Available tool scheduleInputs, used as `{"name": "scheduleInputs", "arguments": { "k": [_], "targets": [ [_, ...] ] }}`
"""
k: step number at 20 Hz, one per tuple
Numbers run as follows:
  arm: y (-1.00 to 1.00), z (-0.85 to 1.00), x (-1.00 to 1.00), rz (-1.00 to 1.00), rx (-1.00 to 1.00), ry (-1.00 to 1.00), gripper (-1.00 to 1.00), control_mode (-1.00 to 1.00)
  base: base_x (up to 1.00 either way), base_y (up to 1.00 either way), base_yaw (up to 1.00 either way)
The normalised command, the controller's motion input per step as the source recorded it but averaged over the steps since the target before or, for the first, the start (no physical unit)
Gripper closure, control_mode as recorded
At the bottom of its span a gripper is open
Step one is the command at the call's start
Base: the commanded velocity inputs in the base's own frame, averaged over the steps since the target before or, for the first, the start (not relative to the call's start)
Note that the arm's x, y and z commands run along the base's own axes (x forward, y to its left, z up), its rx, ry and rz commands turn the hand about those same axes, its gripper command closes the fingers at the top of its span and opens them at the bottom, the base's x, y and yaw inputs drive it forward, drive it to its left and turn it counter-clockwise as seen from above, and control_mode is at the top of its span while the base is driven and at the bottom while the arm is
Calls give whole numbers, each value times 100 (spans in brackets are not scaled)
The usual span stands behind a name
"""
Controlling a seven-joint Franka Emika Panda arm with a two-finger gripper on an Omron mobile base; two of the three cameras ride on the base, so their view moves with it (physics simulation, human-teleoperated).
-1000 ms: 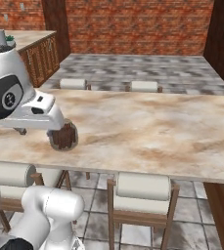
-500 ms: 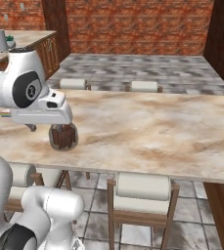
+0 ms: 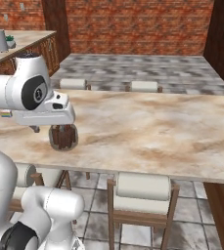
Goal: Pick the jar and jar from the dining table and place them in the open cabinet. Close the cabinet after placing the objects.
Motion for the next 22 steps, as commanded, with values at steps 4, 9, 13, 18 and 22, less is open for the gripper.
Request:
{"name": "scheduleInputs", "arguments": {
  "k": [4,9,13,18,22],
  "targets": [
    [0,-8,25,7,0,1,-100,-100,0,0,0],
    [5,-10,24,7,0,1,-100,-100,0,0,0],
    [12,-9,23,6,0,2,-100,-100,0,0,0],
    [10,-11,24,6,3,1,-100,-100,0,0,0],
    [10,-15,25,6,3,2,-100,-100,0,0,0]
  ]
}}
